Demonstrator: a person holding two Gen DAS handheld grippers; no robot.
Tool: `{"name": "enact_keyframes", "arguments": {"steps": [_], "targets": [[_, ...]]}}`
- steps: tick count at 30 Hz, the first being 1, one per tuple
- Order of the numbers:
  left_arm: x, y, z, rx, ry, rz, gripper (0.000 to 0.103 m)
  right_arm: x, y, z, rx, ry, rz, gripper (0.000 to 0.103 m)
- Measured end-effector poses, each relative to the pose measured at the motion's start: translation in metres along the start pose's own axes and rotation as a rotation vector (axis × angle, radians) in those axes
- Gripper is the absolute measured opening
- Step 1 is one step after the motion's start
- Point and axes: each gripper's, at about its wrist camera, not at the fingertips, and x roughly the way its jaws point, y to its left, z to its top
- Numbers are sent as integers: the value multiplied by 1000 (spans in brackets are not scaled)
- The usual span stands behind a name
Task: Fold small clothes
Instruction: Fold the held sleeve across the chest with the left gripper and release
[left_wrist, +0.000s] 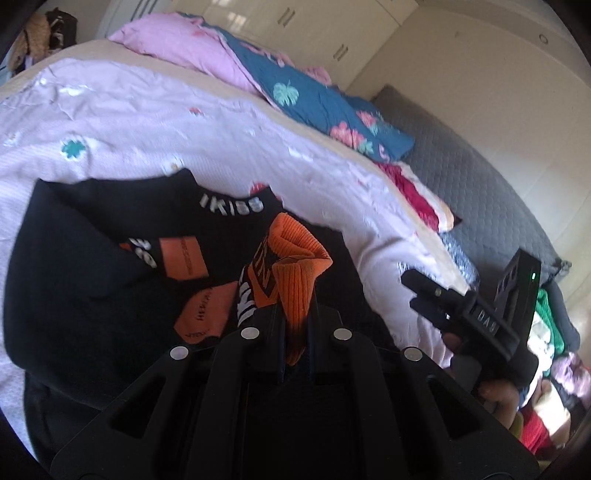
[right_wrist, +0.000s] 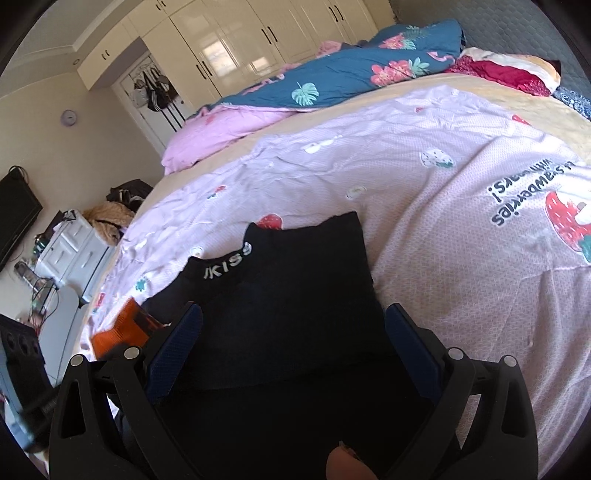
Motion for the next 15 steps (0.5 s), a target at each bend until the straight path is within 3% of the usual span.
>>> {"name": "enact_keyframes", "arguments": {"steps": [5,7,9,13,15], "targets": [[24,1,-14,3,110,-15,6,9,0,-2,-9,34,2,98],[28,0,-18,-6,147,-46,18,12,2,-4,-18,47,2,98],[27,0,-19,-16,156,-72,44,16,3,-6,-28,70,1,98],[14,4,-13,-14,118,-55,52,28,8,-14,-61,141,-10,98],[5,9,-6,-10,78,-1,64,36,16,-22,-103,188,-8,98]]}}
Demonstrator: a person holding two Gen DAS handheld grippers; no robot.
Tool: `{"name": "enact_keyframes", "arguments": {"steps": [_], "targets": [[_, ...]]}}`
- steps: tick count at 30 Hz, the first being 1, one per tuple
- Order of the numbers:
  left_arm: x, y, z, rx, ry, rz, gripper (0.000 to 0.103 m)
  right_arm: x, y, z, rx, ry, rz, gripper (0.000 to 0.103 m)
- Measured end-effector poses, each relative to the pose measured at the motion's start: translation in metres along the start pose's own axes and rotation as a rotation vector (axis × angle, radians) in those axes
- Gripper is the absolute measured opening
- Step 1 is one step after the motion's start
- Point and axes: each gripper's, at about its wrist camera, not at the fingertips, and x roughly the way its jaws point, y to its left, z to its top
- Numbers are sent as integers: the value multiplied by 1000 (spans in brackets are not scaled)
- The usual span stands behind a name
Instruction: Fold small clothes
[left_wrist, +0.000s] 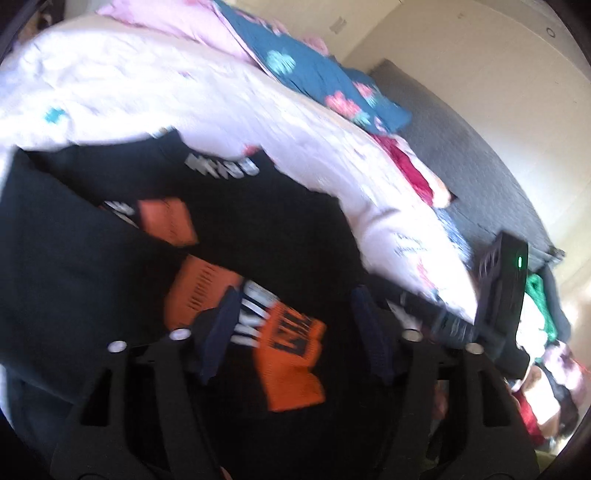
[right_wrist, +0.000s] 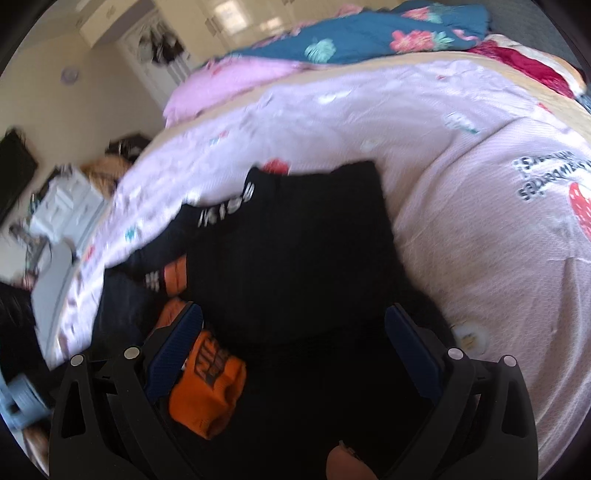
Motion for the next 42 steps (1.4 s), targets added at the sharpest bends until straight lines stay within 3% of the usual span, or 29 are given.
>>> {"name": "enact_keyframes", "arguments": {"steps": [1,2,7,9,10,13,16,22,27,31,36,42], "targets": [[-6,4,4,2,-22,42,67,7,7,-5,-27,34,6,93],[-10,8,7,4,-40,83,73,11,12,-9,-40,54,15,82],[-36,40,19,-35,-127,316,83,37,33,-32,-60,157,45,71],[-46,52,23,-75,-151,337,88,37,41,-35,-90,131,28,53],[-54,60,25,-103,-173,349,88,36,44,-36,-102,123,43,33],[-73,75,28,-150,-228,392,88,28,47,-35,-100,94,120,9],[-90,90,31,-199,-269,449,88,18,54,-31,-133,56,145,8],[-116,113,30,-297,-321,430,88,-24,91,-9,-317,-115,172,7],[-113,124,31,-336,-317,428,88,-60,128,30,-438,-254,191,7],[-107,128,31,-328,-300,452,88,-82,134,54,-471,-363,163,7],[-94,131,31,-322,-263,459,88,-69,98,61,-390,-368,99,7],[-71,130,27,-314,-198,457,88,-27,60,54,-327,-288,-5,7]]}}
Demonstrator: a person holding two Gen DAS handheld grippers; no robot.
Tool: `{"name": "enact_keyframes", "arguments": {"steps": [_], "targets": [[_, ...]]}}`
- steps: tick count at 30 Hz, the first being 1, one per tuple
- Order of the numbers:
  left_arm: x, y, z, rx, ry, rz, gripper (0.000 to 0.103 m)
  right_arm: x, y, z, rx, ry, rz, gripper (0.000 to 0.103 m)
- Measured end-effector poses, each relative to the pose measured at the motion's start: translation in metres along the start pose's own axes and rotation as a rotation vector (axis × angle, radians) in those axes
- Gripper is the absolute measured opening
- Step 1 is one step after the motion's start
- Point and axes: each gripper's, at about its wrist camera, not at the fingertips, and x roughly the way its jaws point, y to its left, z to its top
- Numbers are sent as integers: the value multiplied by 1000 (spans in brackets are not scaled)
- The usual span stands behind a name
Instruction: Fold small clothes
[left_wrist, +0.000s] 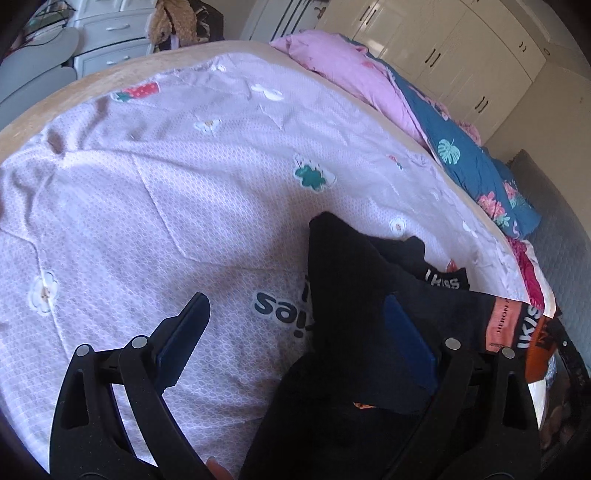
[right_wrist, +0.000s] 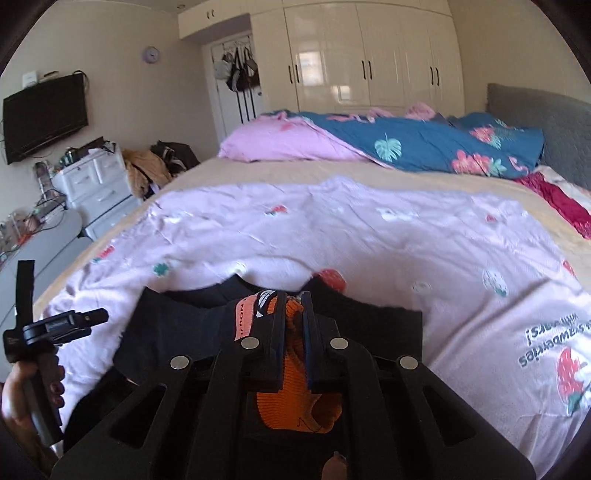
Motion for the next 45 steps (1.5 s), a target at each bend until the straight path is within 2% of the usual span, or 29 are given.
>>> {"name": "enact_keyframes", "arguments": {"steps": [4,7,13,16,18,19,21,26,29,32,35,37,40,42,45], "targets": [[19,-6,-7,11,58,-20,88,17,-7,-11,4,38,-58,7],[29,-10,-11,36,84,-4,88,25,-15,-16,35,75,-97,7],[45,-10,-17,49,136,5,86,42,-35,-29,118,149,-118,9],[46,-11,-18,66,134,18,71,46,-37,-33,115,176,-163,17],[46,-13,-19,70,139,-4,52,44,-36,-34,89,165,-206,23],[46,-14,-20,69,149,-23,47,44,-36,-34,78,162,-214,25],[47,-15,-22,57,172,-60,30,44,-34,-36,73,164,-191,27],[46,-4,-25,-2,212,-129,32,56,-12,-46,55,226,-41,28],[41,2,-29,-18,218,-153,31,67,10,-53,6,263,15,28],[40,4,-31,-34,218,-167,15,72,27,-58,-43,282,19,28],[22,11,-29,-90,174,-229,8,75,31,-63,-46,302,15,28],[8,8,-27,-51,133,-217,7,76,30,-64,-44,303,19,28],[22,11,-33,-53,179,-152,7,79,27,-65,-37,311,10,28],[27,16,-35,-87,201,-156,8,82,21,-67,-20,333,4,28],[22,11,-31,-57,177,-140,11,88,15,-70,-3,362,-3,26]]}}
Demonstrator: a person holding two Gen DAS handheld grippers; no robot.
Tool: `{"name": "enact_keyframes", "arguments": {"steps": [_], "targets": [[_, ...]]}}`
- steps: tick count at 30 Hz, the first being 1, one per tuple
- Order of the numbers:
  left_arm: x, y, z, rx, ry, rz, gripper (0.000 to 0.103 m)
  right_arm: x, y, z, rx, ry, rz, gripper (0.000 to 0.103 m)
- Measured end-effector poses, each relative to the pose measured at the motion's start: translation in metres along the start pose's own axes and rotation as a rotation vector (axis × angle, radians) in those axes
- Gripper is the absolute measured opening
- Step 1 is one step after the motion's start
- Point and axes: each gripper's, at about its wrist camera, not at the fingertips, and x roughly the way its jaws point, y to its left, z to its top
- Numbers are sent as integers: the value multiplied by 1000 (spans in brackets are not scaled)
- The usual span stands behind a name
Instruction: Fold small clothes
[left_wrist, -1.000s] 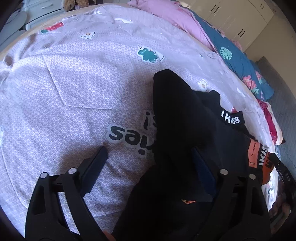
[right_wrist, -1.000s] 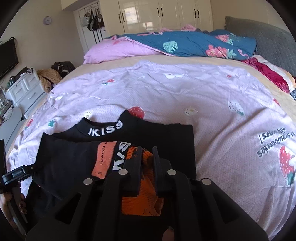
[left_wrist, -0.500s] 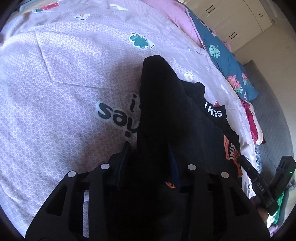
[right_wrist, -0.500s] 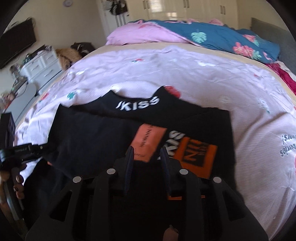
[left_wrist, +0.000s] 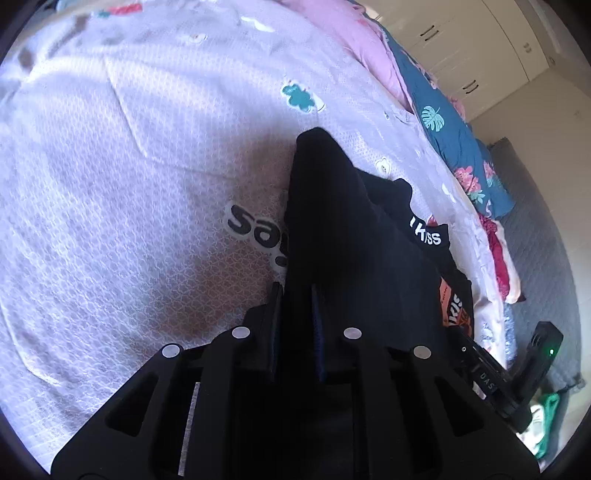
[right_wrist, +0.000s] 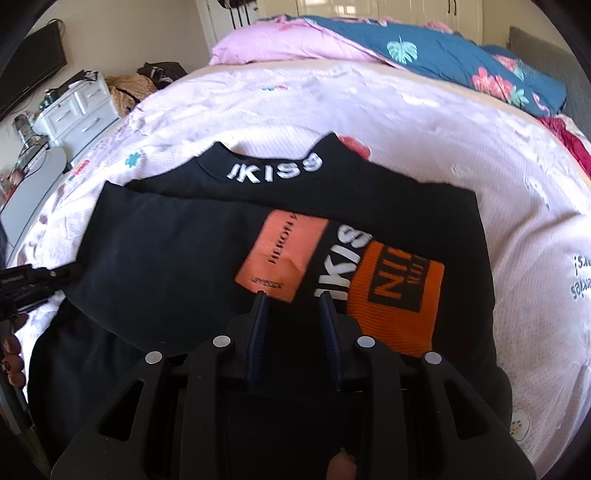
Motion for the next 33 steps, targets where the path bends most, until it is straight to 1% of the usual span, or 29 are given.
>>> {"name": "enact_keyframes", "arguments": {"steps": [1,3,4,6,7,9,10,11,13,14,16,17,18,19,21,22,23,24,26,28,29,31,33], "targets": [[-2,-2,0,16,-9,19,12,2,-1,0,4,10,-2,26],[-5,-3,2,20,-24,23,12,2,-1,-1,5,18,-7,26],[-10,-7,3,32,-46,34,12,1,0,-1,1,18,-9,26],[-25,-16,5,88,-113,77,12,-5,2,0,-4,-5,-1,28],[-34,-24,6,133,-157,93,12,-11,3,0,-9,-31,5,28],[-42,-37,5,179,-193,78,12,-20,6,4,-23,-76,17,28],[-41,-45,3,208,-188,58,12,-23,7,4,-26,-86,32,28],[-37,-52,2,234,-176,55,12,-26,9,5,-29,-90,46,29],[-23,-64,-5,278,-136,69,12,-28,13,5,-43,-94,65,30],[-17,-67,-7,288,-113,68,12,-28,15,4,-53,-94,72,34],[-1,-72,-13,297,-46,56,18,-28,19,3,-63,-87,82,37],[5,-72,-16,293,-20,63,29,-27,21,3,-67,-81,86,37],[8,-70,-18,290,-7,81,37,-25,21,2,-69,-74,86,38],[10,-69,-19,294,-5,102,37,-23,21,1,-68,-65,84,38],[10,-69,-21,306,-4,113,37,-19,19,0,-62,-50,78,39],[10,-68,-22,313,-1,117,37,-17,17,0,-56,-36,69,41],[12,-67,-23,316,2,120,37,-14,16,-1,-51,-25,57,44],[14,-66,-23,315,8,122,37,-10,13,-3,-44,-9,40,44],[15,-64,-23,301,14,113,37,-2,7,-5,-18,28,42,44],[13,-62,-23,289,15,104,37,0,9,-7,-23,30,31,45],[12,-62,-22,286,14,100,37,-1,12,-7,-39,26,20,47],[9,-61,-21,277,14,88,38,-4,15,-7,-46,14,32,51],[7,-60,-21,267,15,72,42,-7,14,-6,-40,4,41,55]]}}
